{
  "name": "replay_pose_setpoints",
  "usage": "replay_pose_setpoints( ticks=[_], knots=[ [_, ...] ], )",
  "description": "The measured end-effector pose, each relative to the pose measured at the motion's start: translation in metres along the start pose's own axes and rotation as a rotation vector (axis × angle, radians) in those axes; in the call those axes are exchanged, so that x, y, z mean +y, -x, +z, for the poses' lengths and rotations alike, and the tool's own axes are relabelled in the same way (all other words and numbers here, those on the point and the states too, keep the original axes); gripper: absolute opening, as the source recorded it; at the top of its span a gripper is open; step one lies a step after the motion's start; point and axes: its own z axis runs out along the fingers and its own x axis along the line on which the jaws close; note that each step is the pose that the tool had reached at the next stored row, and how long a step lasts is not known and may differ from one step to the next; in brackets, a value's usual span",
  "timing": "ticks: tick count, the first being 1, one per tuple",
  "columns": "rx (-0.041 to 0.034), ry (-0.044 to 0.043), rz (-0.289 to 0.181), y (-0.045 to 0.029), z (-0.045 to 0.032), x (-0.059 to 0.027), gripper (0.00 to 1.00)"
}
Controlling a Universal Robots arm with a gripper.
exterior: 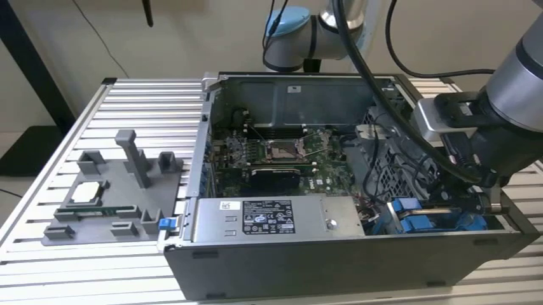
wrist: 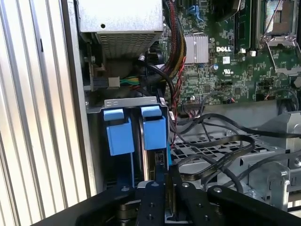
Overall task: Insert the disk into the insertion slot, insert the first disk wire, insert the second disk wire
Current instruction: 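Insert the second disk wire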
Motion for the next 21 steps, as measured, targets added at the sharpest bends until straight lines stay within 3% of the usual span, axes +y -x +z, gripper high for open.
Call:
replay_pose_setpoints(
  ticks=[11,17,18,21],
  knots=[
    [0.0000,0.0001,0.000,-0.0005,0.0031,-0.0004,0.00],
    [0.0013,0.0000,0.000,-0.0018,0.0097,0.0002,0.00],
    [-0.0008,0.0002,0.000,-0.0020,0.0106,0.0003,1.00],
    [-0.0030,0.0002,0.000,-0.0006,0.0032,-0.0004,1.00]
  ],
)
